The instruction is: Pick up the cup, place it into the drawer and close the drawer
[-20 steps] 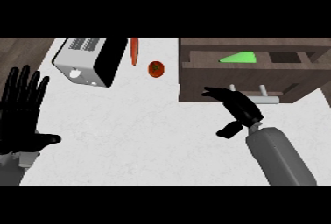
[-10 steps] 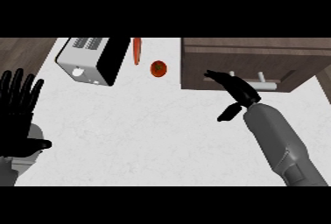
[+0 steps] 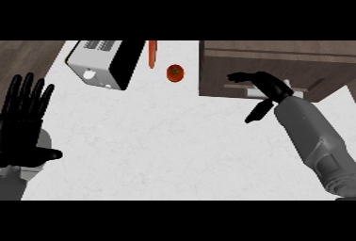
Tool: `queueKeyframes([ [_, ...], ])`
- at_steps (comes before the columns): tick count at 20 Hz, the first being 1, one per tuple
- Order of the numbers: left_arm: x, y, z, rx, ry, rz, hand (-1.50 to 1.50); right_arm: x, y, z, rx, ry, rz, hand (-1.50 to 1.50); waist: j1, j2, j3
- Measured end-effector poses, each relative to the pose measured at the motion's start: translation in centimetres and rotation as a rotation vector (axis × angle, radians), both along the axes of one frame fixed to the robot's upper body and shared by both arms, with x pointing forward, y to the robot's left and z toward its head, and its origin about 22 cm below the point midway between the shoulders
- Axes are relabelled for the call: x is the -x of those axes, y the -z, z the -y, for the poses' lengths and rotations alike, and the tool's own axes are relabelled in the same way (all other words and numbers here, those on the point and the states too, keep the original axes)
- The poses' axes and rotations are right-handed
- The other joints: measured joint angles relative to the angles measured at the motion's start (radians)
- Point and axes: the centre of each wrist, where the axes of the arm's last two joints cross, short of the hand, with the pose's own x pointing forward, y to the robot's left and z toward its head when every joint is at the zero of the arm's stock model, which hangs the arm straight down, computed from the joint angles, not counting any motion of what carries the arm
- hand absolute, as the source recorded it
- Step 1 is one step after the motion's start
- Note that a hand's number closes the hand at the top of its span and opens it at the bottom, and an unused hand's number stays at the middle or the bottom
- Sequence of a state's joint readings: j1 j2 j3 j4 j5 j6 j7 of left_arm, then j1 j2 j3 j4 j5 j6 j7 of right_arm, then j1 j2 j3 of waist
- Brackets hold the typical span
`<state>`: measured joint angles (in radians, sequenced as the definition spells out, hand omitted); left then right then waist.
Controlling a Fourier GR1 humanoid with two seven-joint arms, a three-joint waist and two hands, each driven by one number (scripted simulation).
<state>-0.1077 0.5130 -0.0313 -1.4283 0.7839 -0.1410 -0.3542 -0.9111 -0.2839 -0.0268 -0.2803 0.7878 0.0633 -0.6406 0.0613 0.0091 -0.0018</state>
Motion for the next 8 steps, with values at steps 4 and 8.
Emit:
queueKeyframes([
  [4,-0.36,0.01,0.31,-0.001,0.015,0.004,-1.5,-0.27,-0.32,0.48,-0.01,-0.013,-0.034,-1.5,0.005,0.001,-0.001],
  [8,-0.71,-0.19,0.87,-0.009,0.015,0.007,-1.5,-0.31,-0.31,0.78,-0.028,-0.017,-0.059,-1.5,0.009,0.0,0.0],
])
